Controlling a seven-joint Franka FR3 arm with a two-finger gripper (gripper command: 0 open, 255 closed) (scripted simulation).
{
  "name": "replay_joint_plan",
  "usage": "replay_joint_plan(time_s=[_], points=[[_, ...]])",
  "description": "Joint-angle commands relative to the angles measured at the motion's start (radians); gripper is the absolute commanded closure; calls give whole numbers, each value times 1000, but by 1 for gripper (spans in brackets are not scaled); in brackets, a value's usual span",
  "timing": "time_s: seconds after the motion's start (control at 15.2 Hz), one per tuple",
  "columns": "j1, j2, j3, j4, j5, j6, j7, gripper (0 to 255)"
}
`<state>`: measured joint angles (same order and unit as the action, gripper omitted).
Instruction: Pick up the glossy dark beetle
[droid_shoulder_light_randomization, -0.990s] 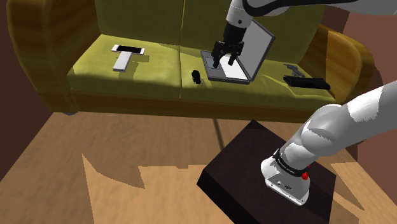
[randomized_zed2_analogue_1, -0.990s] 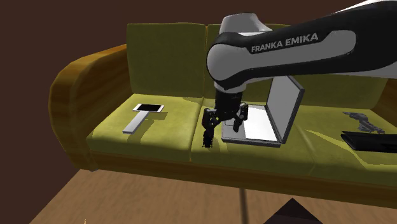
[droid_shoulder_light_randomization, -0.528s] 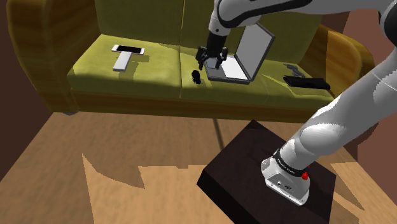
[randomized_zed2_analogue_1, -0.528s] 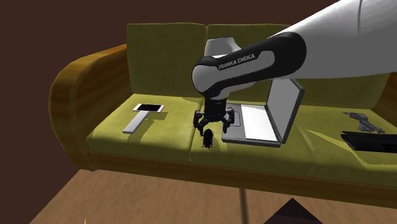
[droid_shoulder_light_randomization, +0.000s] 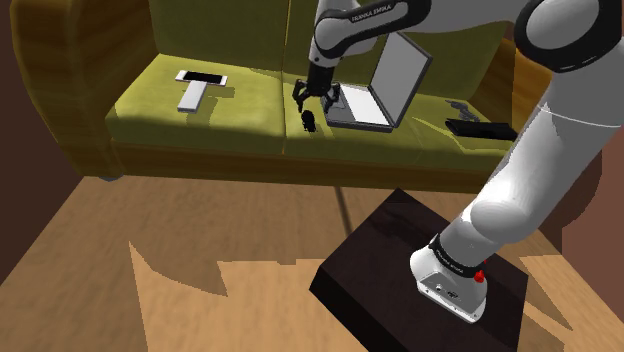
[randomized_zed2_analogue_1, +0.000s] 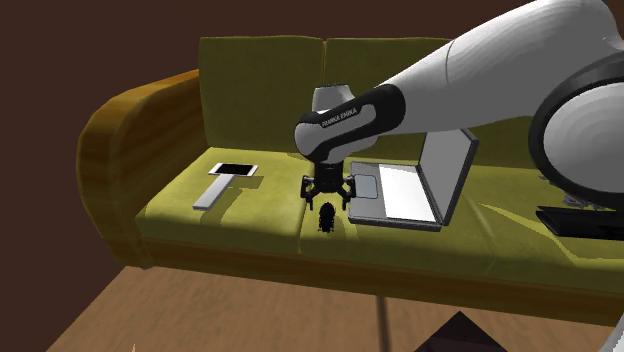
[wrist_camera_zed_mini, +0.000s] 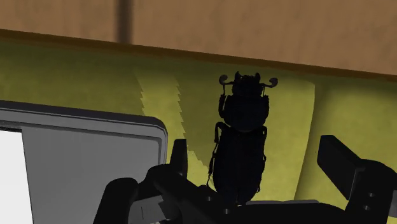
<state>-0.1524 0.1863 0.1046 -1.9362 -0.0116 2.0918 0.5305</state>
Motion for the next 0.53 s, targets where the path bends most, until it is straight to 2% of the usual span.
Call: replay_joint_plan(time_s=[0.0,0.46], points=[[-2,54,-9,43,-7,8,32,0],[-1,98,-11,4,-12,91,35,0]])
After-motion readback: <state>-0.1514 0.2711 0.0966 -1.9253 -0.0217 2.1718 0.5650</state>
